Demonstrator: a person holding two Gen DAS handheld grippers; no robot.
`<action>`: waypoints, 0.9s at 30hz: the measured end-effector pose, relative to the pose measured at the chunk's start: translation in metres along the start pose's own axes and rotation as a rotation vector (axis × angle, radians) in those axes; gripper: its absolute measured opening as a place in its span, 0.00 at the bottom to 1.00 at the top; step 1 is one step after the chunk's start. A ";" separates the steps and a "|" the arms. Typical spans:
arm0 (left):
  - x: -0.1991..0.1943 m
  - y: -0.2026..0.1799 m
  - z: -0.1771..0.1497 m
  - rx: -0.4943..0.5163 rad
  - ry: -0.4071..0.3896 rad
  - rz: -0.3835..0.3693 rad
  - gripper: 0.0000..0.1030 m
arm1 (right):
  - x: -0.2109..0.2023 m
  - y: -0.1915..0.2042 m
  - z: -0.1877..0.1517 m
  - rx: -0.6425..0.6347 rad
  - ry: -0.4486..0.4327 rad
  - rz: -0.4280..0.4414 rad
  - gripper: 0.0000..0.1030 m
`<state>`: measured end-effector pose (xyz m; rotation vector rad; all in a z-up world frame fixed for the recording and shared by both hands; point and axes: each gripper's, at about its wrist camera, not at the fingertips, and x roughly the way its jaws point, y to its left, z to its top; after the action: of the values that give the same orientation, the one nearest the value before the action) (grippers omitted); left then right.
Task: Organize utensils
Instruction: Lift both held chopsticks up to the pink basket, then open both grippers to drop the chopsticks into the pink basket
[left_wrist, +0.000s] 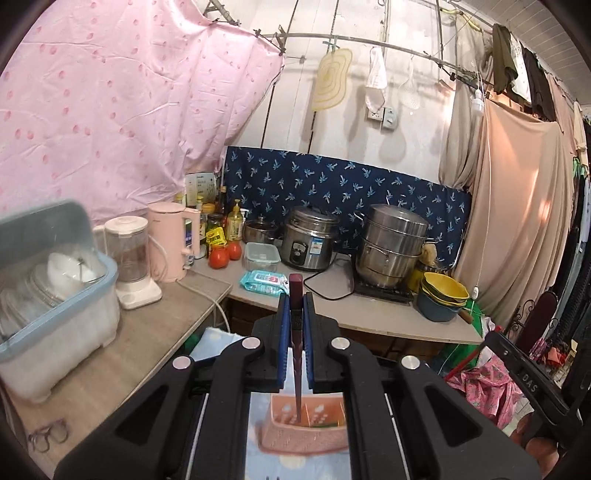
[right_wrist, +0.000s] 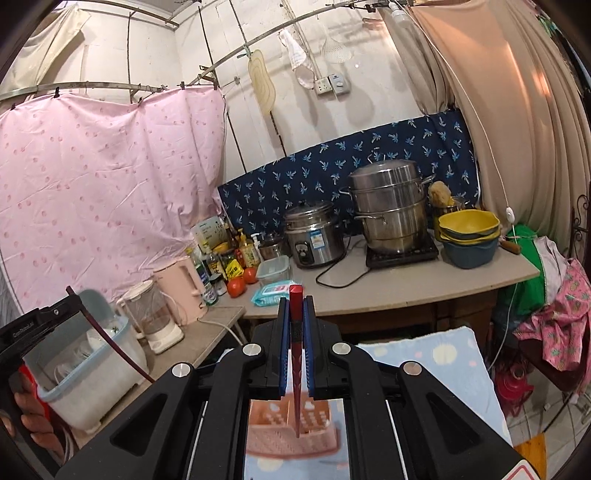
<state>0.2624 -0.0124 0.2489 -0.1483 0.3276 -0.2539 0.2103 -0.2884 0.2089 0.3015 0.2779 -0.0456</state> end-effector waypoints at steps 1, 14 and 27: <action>0.007 0.000 -0.001 0.001 0.000 0.002 0.07 | 0.005 0.001 0.000 -0.005 0.001 -0.003 0.07; 0.087 0.011 -0.044 -0.008 0.144 0.026 0.07 | 0.095 -0.002 -0.046 -0.040 0.174 -0.031 0.07; 0.096 0.020 -0.067 -0.022 0.194 0.054 0.45 | 0.099 -0.008 -0.056 -0.032 0.184 -0.055 0.25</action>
<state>0.3321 -0.0259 0.1543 -0.1362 0.5267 -0.2121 0.2895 -0.2797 0.1277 0.2665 0.4694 -0.0680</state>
